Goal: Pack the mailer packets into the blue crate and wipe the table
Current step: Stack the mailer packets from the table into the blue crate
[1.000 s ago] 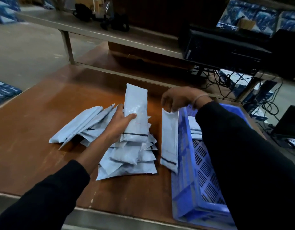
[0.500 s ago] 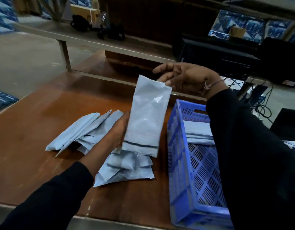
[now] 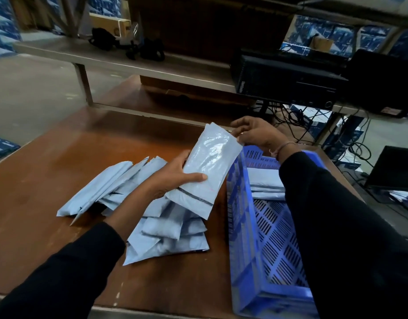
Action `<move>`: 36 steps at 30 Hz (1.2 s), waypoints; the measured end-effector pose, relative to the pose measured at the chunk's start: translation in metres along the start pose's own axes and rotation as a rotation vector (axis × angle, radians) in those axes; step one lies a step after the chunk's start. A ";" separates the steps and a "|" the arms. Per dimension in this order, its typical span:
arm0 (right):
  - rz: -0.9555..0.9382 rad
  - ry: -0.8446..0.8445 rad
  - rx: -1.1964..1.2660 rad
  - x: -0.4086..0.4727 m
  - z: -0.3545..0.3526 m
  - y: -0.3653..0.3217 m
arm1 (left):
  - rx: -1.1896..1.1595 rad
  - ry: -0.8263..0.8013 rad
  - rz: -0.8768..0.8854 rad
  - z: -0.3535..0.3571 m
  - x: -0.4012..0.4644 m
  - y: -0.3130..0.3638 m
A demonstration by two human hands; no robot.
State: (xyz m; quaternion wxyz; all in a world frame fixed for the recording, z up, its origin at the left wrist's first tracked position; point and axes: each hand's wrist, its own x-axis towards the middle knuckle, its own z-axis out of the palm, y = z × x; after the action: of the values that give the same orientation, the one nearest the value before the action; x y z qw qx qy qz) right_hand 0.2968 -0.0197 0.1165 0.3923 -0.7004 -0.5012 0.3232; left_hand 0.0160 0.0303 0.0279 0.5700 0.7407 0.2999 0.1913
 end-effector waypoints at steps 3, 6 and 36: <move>-0.136 -0.040 -0.160 -0.012 -0.018 0.012 | 0.288 -0.030 0.139 0.001 0.012 0.023; -0.218 -0.057 -0.262 -0.029 -0.039 0.018 | 0.544 -0.066 0.267 0.010 0.030 0.056; -0.057 0.148 -1.404 -0.034 -0.125 0.222 | 1.504 -0.149 0.309 0.216 0.229 0.048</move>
State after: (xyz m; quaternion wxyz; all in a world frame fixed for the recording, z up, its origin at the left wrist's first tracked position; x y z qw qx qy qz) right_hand 0.4924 -0.1230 -0.0145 -0.1111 -0.7946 -0.5814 -0.1354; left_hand 0.3333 0.0162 0.0001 -0.1014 0.9732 0.2033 -0.0373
